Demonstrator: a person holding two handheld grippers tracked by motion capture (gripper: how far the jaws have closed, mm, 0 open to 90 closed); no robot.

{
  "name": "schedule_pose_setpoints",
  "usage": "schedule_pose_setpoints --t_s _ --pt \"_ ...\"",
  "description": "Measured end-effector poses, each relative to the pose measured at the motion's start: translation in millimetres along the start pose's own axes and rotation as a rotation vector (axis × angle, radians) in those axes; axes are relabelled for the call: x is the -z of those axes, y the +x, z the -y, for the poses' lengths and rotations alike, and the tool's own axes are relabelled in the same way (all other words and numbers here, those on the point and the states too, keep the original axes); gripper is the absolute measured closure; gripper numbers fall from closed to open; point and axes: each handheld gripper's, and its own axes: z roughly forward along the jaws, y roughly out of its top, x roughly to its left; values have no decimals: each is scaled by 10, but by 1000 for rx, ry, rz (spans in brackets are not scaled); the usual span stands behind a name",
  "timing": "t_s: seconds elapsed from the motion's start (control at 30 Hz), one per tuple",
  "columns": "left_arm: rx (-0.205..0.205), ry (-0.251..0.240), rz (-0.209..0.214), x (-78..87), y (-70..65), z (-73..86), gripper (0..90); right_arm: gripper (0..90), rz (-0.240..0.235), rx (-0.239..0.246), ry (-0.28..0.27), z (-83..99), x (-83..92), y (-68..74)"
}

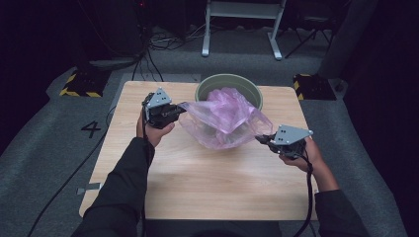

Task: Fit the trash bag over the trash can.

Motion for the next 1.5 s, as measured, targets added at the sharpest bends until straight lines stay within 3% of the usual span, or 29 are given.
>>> schedule_pose_setpoints --t_s 0.1,0.3,0.37,0.5,0.63,0.7,0.77,0.87,1.1,1.27,1.37,1.5 --pt "11 6 -16 -41 62 3 871 897 31 -43 29 109 -80 -112" --pt "5 22 -45 -120 139 8 871 895 119 -69 88 226 -216 -261" --pt "13 22 -53 -152 173 13 871 888 142 -99 92 270 -269 -319" --pt "19 30 -65 -201 205 47 871 794 164 -112 101 312 -336 -354" --pt "46 38 -76 -235 264 105 868 703 173 -162 98 383 -348 -388" --pt "53 26 -75 -230 264 122 858 600 163 -190 76 415 -306 -397" --pt "51 12 -72 -211 246 126 841 537 131 -203 16 398 -205 -356" --pt "45 -7 -64 -168 222 114 835 493 110 -188 -81 353 4 -235" --pt "22 -16 -58 -108 164 64 836 381 98 -145 -249 240 452 4" --pt "18 -16 -58 -118 148 49 838 317 99 -141 -307 150 602 35" --pt "8 -12 -61 -137 134 31 838 320 110 -172 -338 71 611 -10" --pt "7 -14 -65 -172 128 9 838 329 186 -174 -269 -106 472 -145"
